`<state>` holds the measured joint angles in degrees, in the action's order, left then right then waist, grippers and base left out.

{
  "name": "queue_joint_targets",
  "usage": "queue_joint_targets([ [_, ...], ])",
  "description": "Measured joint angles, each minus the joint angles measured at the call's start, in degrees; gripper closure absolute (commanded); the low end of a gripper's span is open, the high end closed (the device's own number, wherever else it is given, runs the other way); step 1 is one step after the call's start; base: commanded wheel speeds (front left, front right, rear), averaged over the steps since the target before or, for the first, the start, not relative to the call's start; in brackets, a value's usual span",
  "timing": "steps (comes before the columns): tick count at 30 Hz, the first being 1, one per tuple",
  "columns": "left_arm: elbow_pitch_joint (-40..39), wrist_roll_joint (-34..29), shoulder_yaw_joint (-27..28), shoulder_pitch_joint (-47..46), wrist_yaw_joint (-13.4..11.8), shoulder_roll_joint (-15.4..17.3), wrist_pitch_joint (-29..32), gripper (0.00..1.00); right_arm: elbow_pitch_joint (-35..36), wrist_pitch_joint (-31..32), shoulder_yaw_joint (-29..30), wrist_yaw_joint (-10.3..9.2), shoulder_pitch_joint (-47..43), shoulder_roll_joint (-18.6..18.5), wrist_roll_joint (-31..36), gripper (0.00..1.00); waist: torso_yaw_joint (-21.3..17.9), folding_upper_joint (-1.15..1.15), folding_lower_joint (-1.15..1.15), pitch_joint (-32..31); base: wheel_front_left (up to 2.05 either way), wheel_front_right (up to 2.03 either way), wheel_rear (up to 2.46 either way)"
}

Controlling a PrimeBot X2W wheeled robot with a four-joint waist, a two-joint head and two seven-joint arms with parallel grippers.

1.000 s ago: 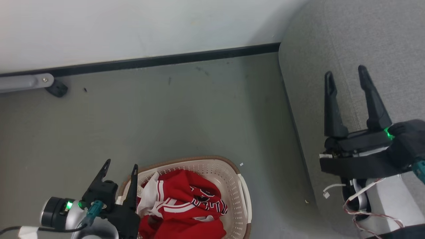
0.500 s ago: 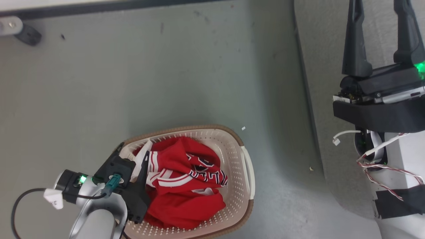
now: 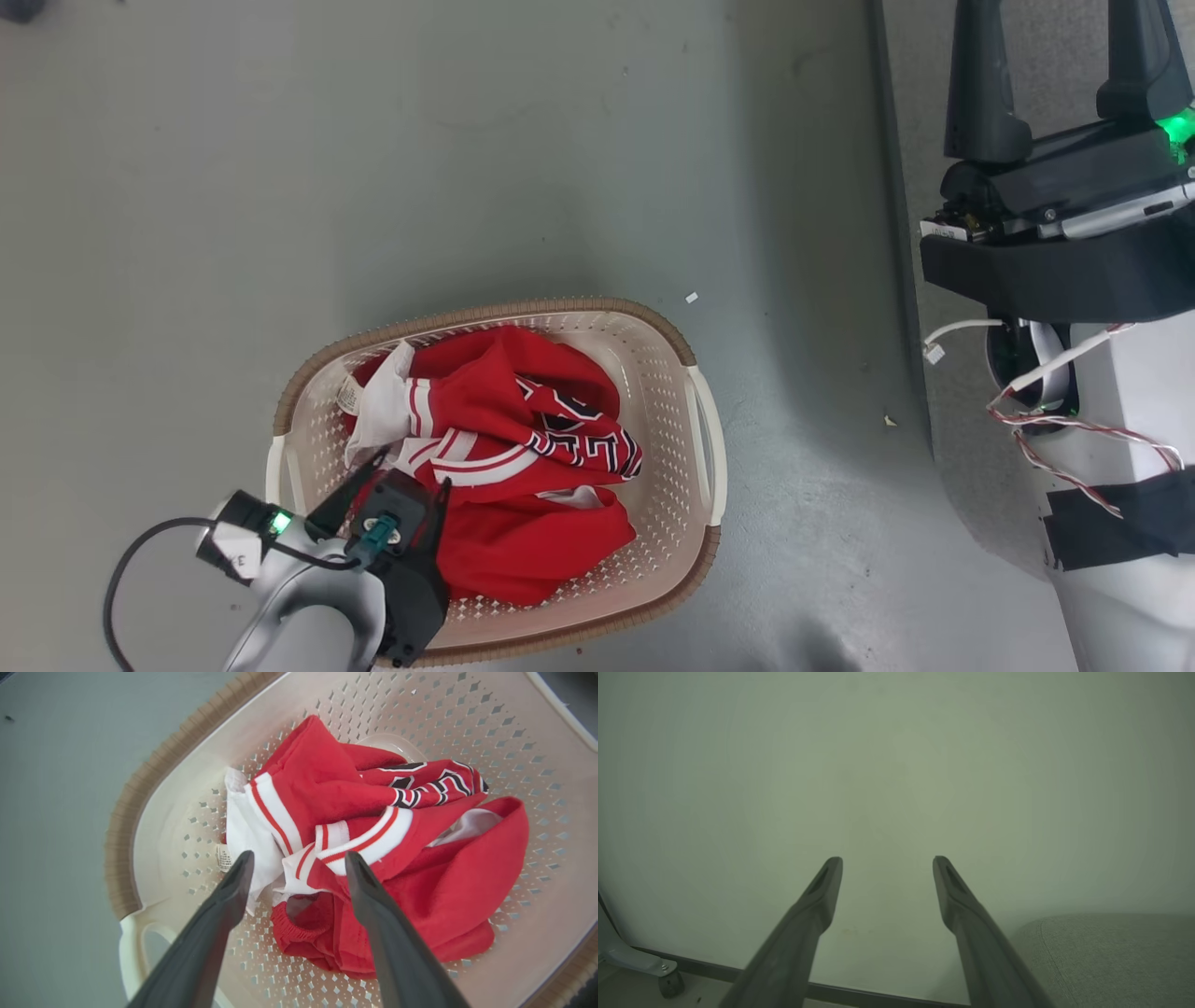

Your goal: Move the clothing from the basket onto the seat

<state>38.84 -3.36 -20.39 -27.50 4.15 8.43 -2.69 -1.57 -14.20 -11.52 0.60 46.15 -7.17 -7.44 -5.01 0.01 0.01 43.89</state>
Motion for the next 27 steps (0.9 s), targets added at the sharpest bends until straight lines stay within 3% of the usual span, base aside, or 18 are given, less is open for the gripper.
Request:
queue_joint_targets([
  [27,11.62,-4.41,-4.58,-7.83,0.91,-0.2,-1.78,0.0,0.6,-0.02,-4.19,0.02,6.36,2.08,0.89,0.0,-3.13,0.0,-0.01,5.89,0.0,0.0,0.0],
])
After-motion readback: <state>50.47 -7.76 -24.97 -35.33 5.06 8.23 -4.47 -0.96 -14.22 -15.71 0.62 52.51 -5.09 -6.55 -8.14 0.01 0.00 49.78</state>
